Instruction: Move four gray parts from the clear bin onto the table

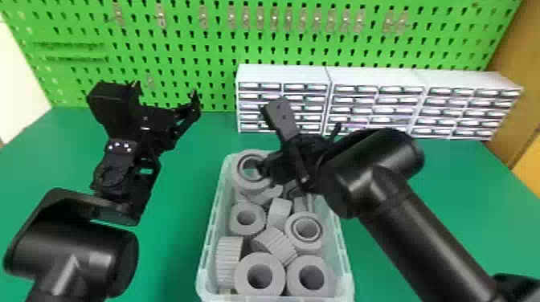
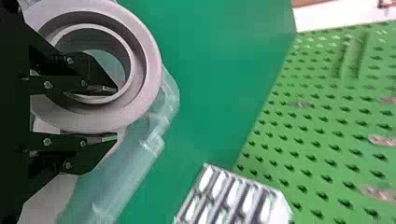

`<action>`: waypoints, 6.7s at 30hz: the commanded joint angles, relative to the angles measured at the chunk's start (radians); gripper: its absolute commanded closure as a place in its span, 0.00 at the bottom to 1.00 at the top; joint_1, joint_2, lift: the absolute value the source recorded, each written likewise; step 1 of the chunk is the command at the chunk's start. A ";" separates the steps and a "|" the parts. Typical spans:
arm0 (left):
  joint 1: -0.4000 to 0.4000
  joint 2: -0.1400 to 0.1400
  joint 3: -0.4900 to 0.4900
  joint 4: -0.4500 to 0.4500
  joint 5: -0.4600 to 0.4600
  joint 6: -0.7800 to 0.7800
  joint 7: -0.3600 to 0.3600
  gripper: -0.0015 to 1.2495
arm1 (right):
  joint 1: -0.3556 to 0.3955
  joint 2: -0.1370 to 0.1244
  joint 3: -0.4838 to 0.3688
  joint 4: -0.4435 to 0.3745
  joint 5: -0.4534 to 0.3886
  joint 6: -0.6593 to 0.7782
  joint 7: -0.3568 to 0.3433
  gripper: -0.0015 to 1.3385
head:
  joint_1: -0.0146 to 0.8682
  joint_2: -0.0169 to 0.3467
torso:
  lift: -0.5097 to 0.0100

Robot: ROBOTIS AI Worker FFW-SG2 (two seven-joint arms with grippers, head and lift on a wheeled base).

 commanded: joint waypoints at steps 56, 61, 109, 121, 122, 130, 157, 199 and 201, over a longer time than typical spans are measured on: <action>-0.003 -0.001 -0.019 -0.002 -0.001 0.012 -0.012 0.13 | 0.461 -0.005 -0.587 -0.286 0.266 0.371 0.000 0.76 | 0.78 0.14 | 0.89; -0.004 -0.001 -0.019 0.000 -0.001 0.015 -0.012 0.13 | 0.465 -0.005 -0.590 -0.255 0.271 0.339 0.000 0.76 | 0.78 0.14 | 0.89; -0.006 -0.001 -0.022 0.000 0.002 0.018 -0.012 0.13 | 0.430 -0.022 -0.559 -0.301 0.272 0.419 0.000 0.35 | 0.78 0.14 | 0.89; -0.006 -0.001 -0.024 0.000 0.007 0.023 -0.012 0.13 | 0.353 -0.021 -0.532 -0.348 0.262 0.452 0.000 0.34 | 0.78 0.14 | 0.89; -0.006 -0.001 -0.024 0.000 0.007 0.023 -0.012 0.13 | 0.344 -0.022 -0.530 -0.348 0.263 0.459 0.000 0.34 | 0.78 0.14 | 0.89; -0.009 -0.001 -0.031 0.006 0.008 0.025 -0.014 0.13 | 0.258 -0.024 -0.484 -0.347 0.271 0.475 0.000 0.34 | 0.78 0.14 | 0.89; -0.019 -0.001 -0.050 0.021 0.011 0.025 -0.014 0.13 | 0.063 0.004 -0.253 -0.232 0.137 0.360 0.002 0.35 | 0.78 0.14 | 0.89; -0.023 -0.001 -0.054 0.028 0.015 0.026 -0.015 0.13 | 0.046 0.013 -0.165 -0.025 -0.053 0.302 0.000 0.35 | 0.78 0.14 | 0.89; -0.023 -0.001 -0.054 0.028 0.015 0.026 -0.017 0.13 | 0.046 0.013 -0.165 -0.025 -0.053 0.304 0.000 0.35 | 0.78 0.14 | 0.89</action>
